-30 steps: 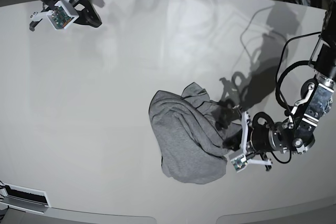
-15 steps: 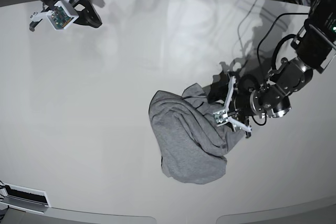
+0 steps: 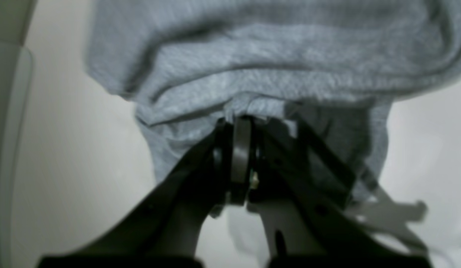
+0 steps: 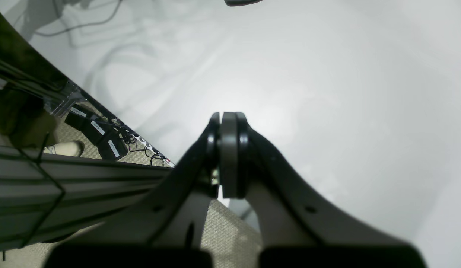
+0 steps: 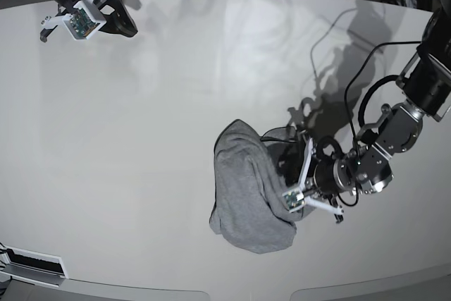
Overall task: Layout the t-shirt on the table in an organized manner, then fold the t-shirt properly
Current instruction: 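Lift the grey t-shirt with the left gripper and drag it across the table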
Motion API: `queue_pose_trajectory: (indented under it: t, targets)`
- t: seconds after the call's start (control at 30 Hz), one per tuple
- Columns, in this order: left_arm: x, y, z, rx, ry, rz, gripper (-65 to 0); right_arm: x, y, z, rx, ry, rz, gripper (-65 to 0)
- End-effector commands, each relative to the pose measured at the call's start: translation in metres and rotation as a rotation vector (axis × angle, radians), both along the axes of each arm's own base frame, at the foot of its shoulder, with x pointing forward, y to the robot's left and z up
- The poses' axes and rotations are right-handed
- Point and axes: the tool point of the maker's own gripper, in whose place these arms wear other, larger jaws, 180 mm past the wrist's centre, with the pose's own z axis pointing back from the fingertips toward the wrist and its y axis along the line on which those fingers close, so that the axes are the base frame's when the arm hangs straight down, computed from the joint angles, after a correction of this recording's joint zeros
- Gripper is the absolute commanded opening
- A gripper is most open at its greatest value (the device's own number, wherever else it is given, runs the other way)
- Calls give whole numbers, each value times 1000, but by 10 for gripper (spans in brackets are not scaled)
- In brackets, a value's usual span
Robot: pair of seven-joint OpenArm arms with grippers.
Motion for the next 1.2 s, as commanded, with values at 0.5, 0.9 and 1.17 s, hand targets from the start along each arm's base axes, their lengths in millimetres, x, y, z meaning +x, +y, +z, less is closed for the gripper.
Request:
queue_pose_trajectory:
  t: [0.5, 0.9, 1.17]
  targets:
    - [38, -45, 265, -128, -461, -136, -650, 10, -31, -3, -188, -52, -76, -650]
    - [99, 14, 385, -253, -624, 131, -650, 12, -32, -2, -184, -58, -82, -650]
    - [106, 26, 389, -262, -572, 157, -650, 14, -30, 0, -175, -75, -81, -650]
